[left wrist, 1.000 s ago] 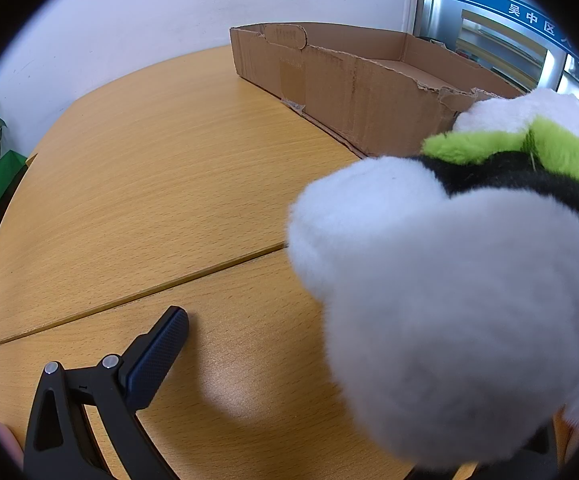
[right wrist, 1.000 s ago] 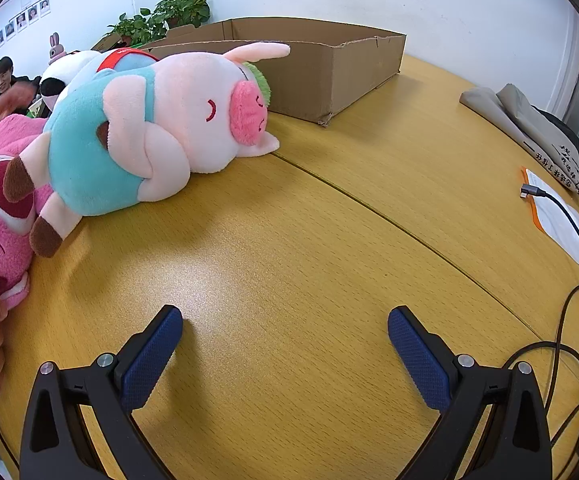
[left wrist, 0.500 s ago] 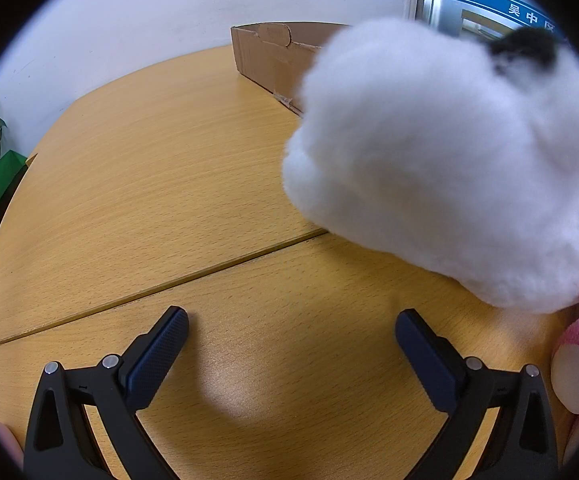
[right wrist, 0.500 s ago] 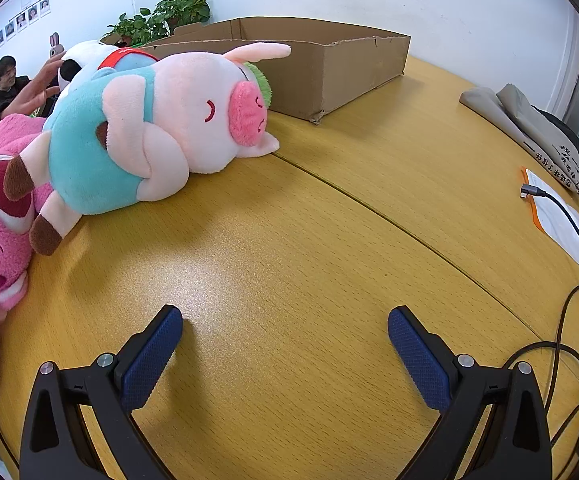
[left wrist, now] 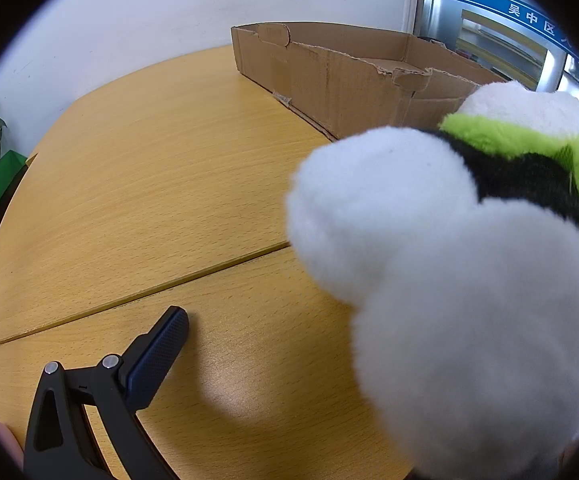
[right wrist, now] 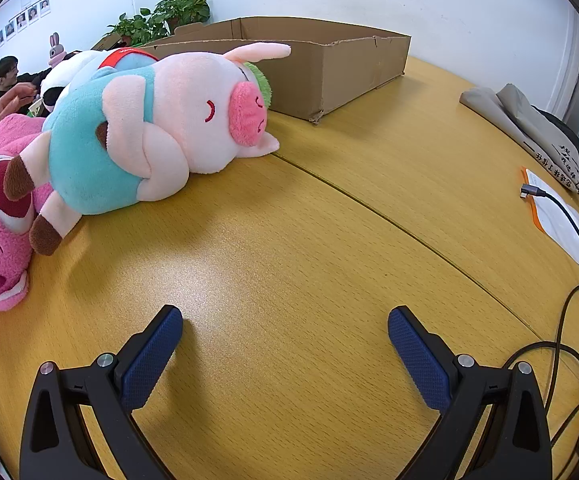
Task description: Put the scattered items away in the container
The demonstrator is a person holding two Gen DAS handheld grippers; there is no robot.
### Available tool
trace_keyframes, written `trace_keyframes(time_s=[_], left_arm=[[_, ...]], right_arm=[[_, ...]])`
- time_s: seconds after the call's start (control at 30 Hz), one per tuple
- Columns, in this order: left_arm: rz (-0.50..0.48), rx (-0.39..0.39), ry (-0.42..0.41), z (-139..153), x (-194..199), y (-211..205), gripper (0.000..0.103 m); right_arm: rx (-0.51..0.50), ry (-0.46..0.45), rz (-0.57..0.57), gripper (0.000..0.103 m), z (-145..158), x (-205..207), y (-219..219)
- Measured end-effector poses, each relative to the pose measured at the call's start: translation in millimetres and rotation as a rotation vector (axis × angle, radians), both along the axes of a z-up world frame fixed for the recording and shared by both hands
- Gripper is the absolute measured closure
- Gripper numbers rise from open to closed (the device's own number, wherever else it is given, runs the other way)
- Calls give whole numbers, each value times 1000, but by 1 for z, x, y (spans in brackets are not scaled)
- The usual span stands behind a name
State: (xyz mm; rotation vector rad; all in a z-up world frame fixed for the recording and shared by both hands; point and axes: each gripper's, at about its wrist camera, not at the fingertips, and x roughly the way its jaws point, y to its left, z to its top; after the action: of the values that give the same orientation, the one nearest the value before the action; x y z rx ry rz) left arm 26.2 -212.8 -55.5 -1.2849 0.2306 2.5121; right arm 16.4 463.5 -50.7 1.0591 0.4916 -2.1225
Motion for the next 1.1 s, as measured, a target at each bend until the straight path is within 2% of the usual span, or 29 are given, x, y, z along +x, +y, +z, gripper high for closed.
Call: trace_keyframes(time_s=[0.23, 0.4, 0.6, 0.7, 1.1], left_arm=[[-3, 0, 0, -1, -3, -3, 0], [-40, 0, 0, -3, -5, -6, 0], [-37, 0, -1, -4, -4, -6, 0], [13, 0, 0, -4, -1, -3, 0], [99, -4, 1, 0, 13, 9, 0]], right_arm=[[0, 0, 0, 0, 0, 0, 0], [-1, -1, -13, 0, 0, -1, -1], [0, 3, -264, 0, -1, -5, -20], [0, 4, -365, 0, -1, 2, -25], [-3, 3, -446, 0, -1, 9, -28]])
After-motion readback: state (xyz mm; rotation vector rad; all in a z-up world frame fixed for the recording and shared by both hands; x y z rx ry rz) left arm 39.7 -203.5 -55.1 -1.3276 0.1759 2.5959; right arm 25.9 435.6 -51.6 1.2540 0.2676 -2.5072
